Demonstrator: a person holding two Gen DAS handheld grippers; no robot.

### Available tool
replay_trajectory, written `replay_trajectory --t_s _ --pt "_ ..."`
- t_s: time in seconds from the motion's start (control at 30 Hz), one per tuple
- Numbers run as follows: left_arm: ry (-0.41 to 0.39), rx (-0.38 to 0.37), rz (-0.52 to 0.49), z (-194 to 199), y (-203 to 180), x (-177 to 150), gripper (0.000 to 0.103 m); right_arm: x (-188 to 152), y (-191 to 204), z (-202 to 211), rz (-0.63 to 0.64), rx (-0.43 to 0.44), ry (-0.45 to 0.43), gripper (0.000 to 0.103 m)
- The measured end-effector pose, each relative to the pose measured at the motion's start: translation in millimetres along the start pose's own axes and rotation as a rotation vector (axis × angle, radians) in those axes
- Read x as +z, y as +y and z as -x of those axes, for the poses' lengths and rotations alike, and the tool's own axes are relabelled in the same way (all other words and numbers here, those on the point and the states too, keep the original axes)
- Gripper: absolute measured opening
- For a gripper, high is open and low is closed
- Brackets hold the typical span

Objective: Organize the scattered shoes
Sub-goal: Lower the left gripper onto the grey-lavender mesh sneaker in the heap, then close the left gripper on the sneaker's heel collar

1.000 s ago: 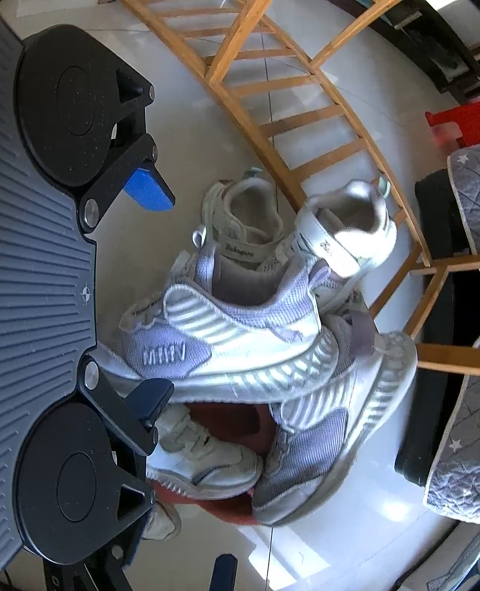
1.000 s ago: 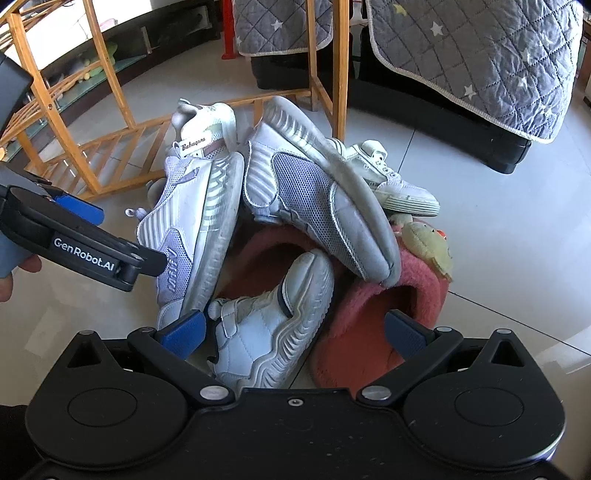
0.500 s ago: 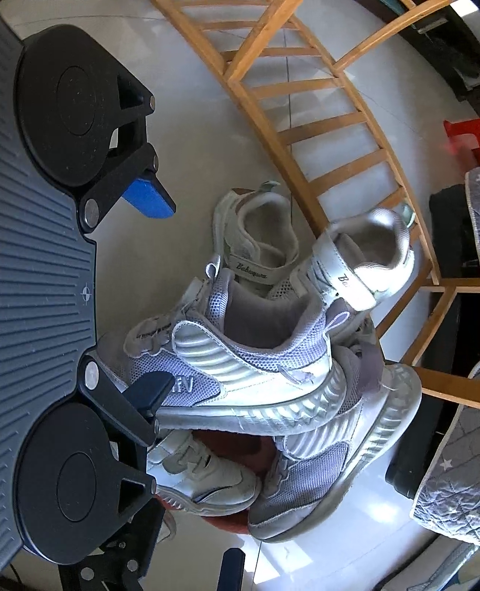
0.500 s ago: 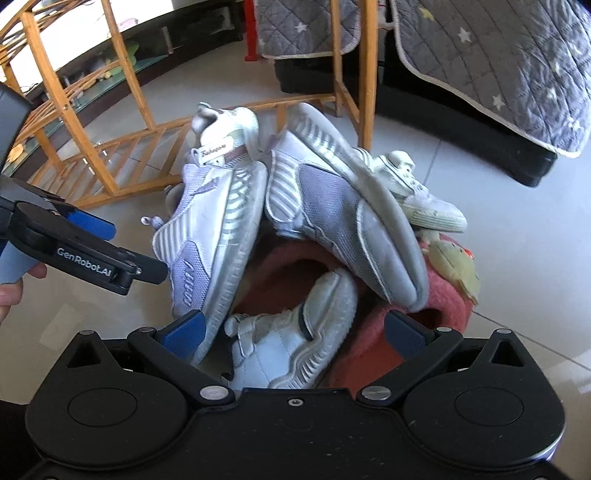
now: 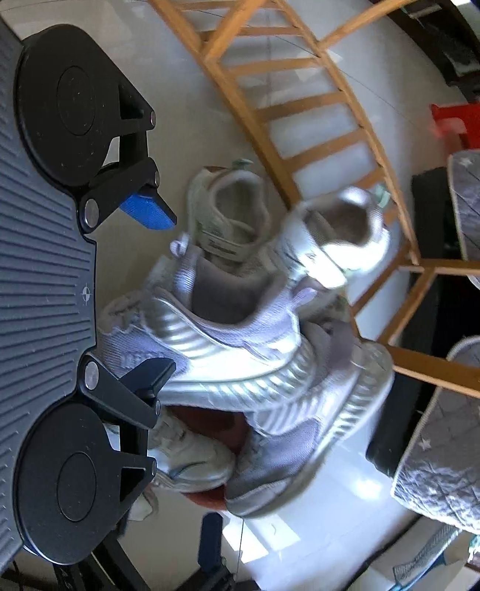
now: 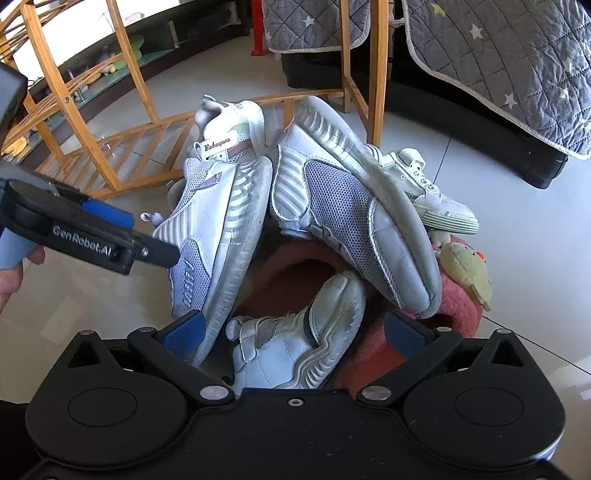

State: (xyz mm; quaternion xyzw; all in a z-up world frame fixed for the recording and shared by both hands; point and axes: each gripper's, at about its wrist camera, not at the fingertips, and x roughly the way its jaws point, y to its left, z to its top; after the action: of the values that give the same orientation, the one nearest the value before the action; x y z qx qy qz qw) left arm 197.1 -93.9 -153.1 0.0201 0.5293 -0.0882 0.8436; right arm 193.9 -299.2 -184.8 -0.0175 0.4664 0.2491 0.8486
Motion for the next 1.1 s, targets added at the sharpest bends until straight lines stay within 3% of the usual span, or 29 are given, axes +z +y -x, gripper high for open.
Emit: replay_trajectory --t_s 0.37,0.57,0.67,0.83,1.1 --pt "-0.022 -0.032 -0.097 -8.3 -10.2 15.7 0.075 2.0 1.1 -0.2 0.003 0.010 -0.008 0.103" --pt "-0.005 -0.093 -0.102 -14.3 -12.6 14.9 0.060 1.0 -0.2 -1.8 0.000 0.012 -0.005 0.103" --pt "-0.006 -0.119 -0.112 -16.0 -15.7 15.6 0.044 0.9 -0.2 -2.5 -0.001 0.014 -0.005 0.103" --pt "-0.016 -0.154 -0.120 -16.4 -16.0 14.7 0.041 0.3 0.8 -3.4 -0.003 0.021 -0.003 0.103" --pt "-0.032 -0.207 -0.105 -6.9 -10.3 7.7 0.028 0.5 3.8 -4.2 0.003 0.033 0.000 0.103"
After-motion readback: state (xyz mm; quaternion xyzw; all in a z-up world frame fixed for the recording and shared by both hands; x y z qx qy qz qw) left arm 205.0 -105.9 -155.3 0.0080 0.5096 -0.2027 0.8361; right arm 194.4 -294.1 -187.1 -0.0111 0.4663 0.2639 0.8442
